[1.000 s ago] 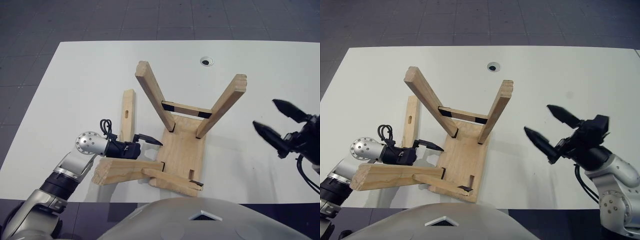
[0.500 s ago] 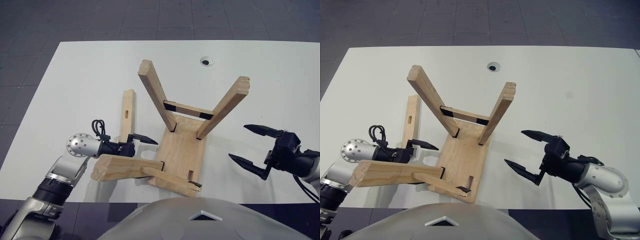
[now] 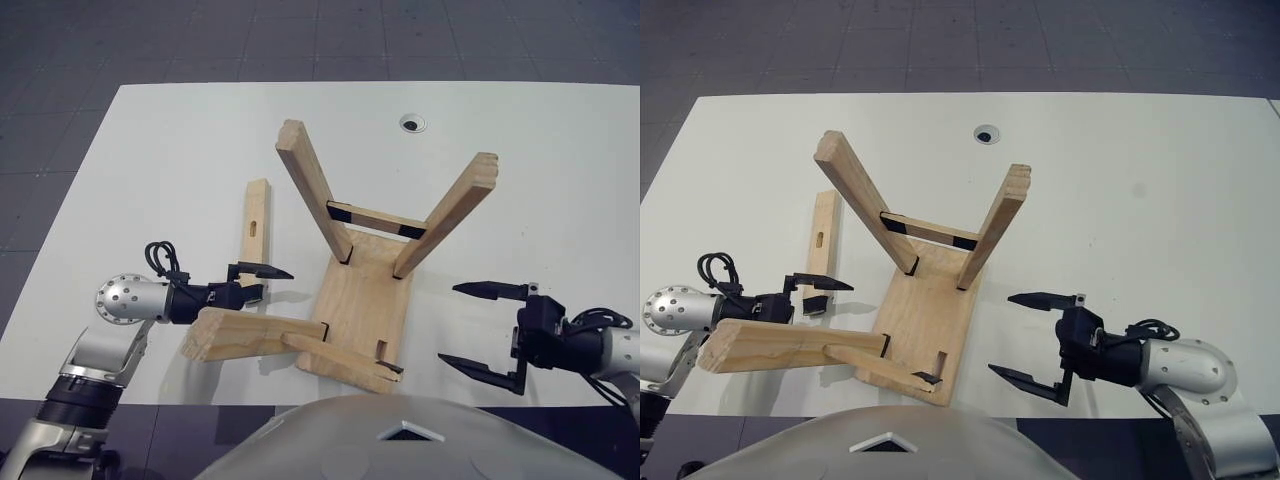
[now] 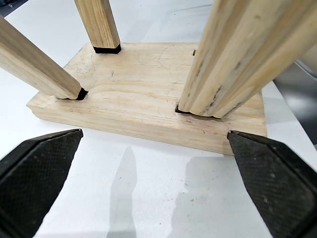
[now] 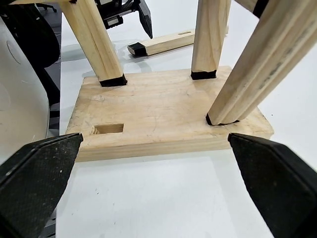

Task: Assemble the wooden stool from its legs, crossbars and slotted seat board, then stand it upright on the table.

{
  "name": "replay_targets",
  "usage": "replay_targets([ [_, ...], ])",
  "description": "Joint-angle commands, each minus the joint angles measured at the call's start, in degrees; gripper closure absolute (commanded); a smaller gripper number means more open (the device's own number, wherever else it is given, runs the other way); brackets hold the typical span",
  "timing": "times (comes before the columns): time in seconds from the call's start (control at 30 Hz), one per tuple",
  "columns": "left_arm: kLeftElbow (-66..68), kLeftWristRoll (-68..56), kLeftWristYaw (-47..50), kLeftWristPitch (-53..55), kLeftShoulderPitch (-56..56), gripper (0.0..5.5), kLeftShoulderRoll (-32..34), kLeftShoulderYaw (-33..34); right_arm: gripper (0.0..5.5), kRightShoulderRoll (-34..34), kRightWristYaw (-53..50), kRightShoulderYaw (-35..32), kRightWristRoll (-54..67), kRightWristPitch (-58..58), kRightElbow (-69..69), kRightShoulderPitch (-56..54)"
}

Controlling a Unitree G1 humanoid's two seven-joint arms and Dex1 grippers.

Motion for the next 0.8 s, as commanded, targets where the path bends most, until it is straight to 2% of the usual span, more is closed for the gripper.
replay_targets([
  [0.03, -1.39, 4.16, 2.23, -1.93, 2.35, 0.03, -0.74, -0.76, 0.0, 2.01, -3.3, 5.15, -0.57, 2.07, -0.92, -4.45],
  [0.27, -3.29, 5.62, 4.19, -2.32, 3.85, 0.03, -1.93, -1.23, 0.0, 6.12, -7.42, 18.07, -6.47, 2.69, 2.51, -10.57],
  [0.5, -4.67, 5.5, 5.34, -1.91, 4.38, 0.03, -2.51, -1.3, 0.0, 6.76, -7.27, 26.35, -9.81, 2.54, 5.35, -11.82],
  [0.6, -4.94, 5.46, 5.72, -2.03, 4.49, 0.03, -2.59, -1.21, 0.0, 8.33, -8.32, 28.56, -12.11, 0.96, 9.71, -13.25],
  [0.8, -4.8, 5.21, 5.87, -2.33, 4.69, 0.03, -2.63, -0.81, 0.0, 14.48, -13.41, 27.56, -15.26, -2.44, 19.7, -20.2],
])
